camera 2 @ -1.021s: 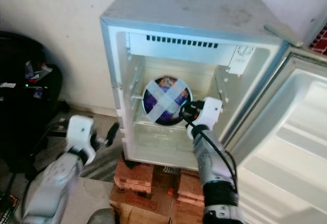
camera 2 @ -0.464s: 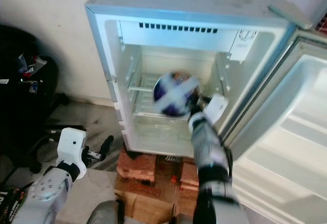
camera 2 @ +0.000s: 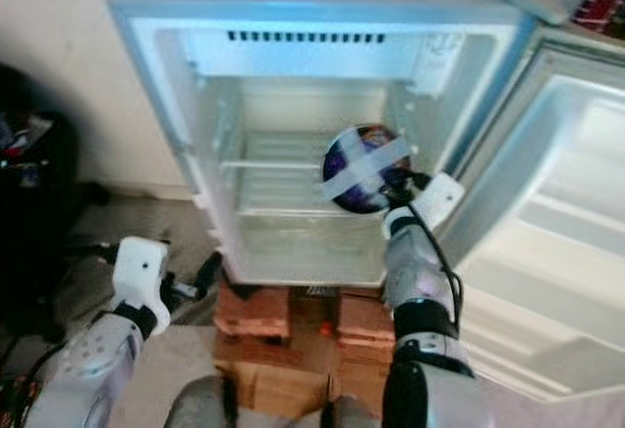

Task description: Restocking fridge

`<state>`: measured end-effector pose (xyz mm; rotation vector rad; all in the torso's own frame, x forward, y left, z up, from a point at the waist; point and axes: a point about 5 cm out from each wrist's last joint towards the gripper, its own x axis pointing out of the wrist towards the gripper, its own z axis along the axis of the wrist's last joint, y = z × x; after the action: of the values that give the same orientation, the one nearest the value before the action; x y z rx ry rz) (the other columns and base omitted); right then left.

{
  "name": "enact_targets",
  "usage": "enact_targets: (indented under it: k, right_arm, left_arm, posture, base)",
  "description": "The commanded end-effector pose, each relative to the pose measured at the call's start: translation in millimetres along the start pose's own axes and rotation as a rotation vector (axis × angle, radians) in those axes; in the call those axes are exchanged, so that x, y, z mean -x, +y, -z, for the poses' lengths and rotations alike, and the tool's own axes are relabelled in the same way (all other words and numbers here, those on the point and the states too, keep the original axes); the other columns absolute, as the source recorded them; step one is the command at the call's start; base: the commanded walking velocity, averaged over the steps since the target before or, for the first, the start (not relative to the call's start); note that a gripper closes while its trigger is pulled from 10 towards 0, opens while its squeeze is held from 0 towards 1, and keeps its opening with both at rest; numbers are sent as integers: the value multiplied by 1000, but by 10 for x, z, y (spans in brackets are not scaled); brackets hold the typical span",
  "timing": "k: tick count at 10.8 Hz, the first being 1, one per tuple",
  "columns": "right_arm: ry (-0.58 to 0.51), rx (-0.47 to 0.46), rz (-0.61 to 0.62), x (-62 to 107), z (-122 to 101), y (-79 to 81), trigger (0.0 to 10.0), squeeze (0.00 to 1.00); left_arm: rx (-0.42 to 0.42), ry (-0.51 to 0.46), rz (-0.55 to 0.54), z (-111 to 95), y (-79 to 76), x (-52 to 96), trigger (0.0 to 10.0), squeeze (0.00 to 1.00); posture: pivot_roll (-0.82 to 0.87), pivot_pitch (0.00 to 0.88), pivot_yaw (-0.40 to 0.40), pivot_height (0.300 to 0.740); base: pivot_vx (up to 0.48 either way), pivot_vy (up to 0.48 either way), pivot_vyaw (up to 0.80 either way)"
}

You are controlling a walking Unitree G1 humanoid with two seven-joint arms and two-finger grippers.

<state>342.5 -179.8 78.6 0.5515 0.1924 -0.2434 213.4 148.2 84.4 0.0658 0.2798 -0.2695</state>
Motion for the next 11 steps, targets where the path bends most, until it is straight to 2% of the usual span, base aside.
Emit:
enact_targets:
  k: [1, 5, 8, 11]
  right_arm:
    - [-22, -2, -23, -21, -50, 80, 10000, 0]
    - [-25, -11, -24, -26, -28, 85, 10000, 0]
    - [-32, -27, -41, -33, -36, 110, 10000, 0]
    - [-40, -28, -34, -40, -44, 109, 10000, 0]
  left_arm:
    - [3, 12, -7, 22, 7, 14, 10000, 0]
    - [-3, -9, 6, -18, 23, -82, 10000, 0]
    - [2, -10, 7, -9, 2, -84, 10000, 0]
    - [15, 7, -8, 13, 1, -85, 10000, 0]
  posture:
    - [180, 110, -34, 740]
    - [166, 84, -29, 740]
    - [166, 82, -33, 740]
    - [171, 86, -34, 740]
  base:
    - [262, 0, 0]
    - [400, 0, 0]
    - [344, 0, 0]
    - [0, 0, 0]
